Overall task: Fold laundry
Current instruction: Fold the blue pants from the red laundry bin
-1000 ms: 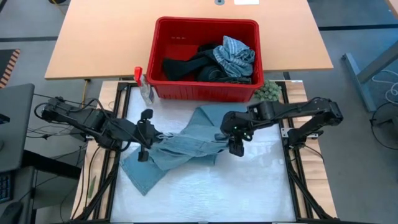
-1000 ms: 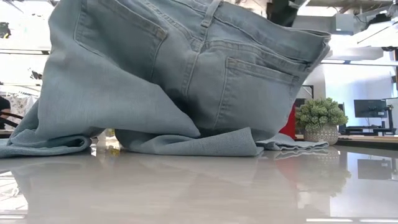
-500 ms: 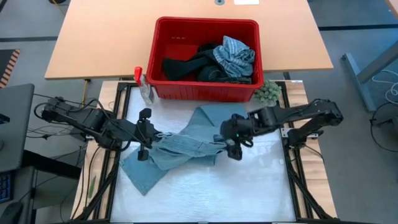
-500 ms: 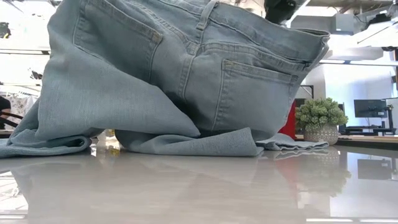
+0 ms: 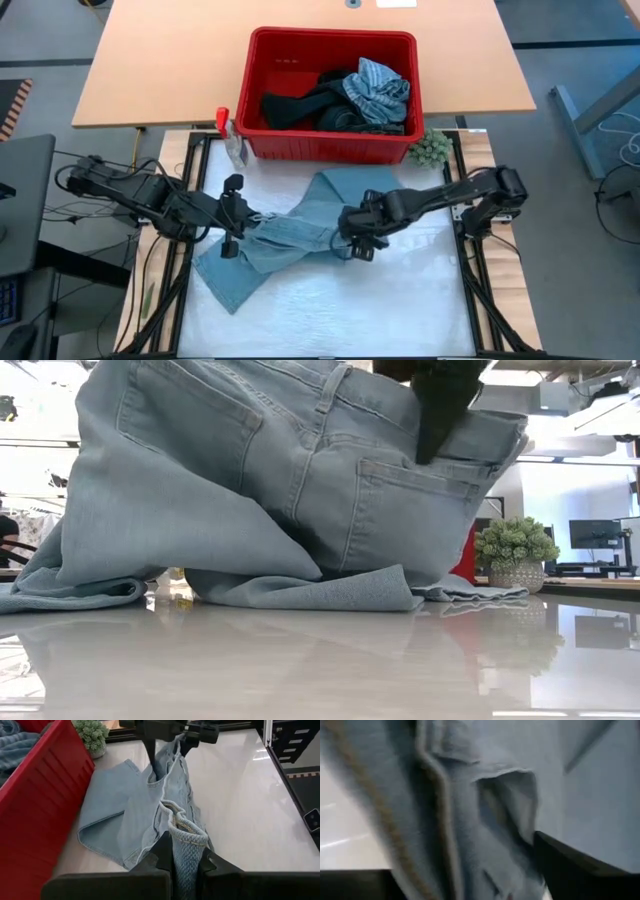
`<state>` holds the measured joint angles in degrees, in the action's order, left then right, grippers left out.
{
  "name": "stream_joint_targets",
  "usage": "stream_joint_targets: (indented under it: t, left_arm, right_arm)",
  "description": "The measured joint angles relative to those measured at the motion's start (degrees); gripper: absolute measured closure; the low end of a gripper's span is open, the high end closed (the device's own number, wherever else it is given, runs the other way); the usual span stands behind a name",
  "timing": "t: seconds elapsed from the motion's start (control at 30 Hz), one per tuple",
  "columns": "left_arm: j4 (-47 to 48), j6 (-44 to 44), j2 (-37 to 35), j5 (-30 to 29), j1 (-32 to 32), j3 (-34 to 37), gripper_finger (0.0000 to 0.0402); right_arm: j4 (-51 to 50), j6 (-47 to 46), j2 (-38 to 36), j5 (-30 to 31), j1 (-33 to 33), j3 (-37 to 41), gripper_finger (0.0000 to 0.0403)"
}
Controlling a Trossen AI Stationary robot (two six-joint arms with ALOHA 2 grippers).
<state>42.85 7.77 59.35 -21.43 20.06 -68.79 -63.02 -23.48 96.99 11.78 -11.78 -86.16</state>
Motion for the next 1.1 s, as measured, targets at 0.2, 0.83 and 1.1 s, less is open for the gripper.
stream_joint_targets:
  t: [0.2, 0.83, 1.1]
  left_arm:
    - [-1.65, -3.56, -3.26, -3.91, -0.04, 0.00, 0.0401]
    - [-17.12, -27.28, -6.00, -7.83, -14.02, -17.92, 0.0401]
    - [0.54, -18.18, -3.39, 15.72, -10.89, -19.15, 0.0401]
  right_arm:
    - [-1.95, 5.84, -1.20, -9.24, 4.79, -7.73, 0.0363]
    - [2.52, 0.26, -1.92, -35.61, 35.48, -47.83, 0.0365]
    - [-20.95, 17.40, 0.63, -35.00, 20.19, -47.68, 0.0362]
